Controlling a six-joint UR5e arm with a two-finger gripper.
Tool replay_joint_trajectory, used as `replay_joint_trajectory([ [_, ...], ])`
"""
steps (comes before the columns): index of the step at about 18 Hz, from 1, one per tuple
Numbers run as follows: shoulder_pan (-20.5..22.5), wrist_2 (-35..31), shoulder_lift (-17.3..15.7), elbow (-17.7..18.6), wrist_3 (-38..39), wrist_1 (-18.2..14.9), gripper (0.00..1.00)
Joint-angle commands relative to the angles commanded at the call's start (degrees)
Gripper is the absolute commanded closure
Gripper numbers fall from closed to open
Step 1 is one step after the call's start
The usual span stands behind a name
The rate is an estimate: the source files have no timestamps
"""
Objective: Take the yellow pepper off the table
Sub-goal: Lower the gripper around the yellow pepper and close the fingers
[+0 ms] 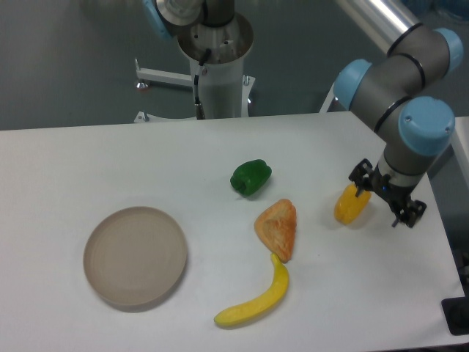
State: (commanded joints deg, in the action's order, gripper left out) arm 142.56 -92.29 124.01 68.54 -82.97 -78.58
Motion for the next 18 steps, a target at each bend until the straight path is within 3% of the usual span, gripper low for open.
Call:
replay_joint_trajectory([
  [2,-0.09,-0.17,0.09,1.06,-0.09,2.54,0.0],
  [8,0.0,-2.2,-0.18,5.28,0.79,3.26,0.0],
  [13,-0.09,-2.2,-0.62,7.74,1.58,6.42,0.0],
  [18,0.17,-2.11,-0.44,7.92,1.76,6.86,0.0],
])
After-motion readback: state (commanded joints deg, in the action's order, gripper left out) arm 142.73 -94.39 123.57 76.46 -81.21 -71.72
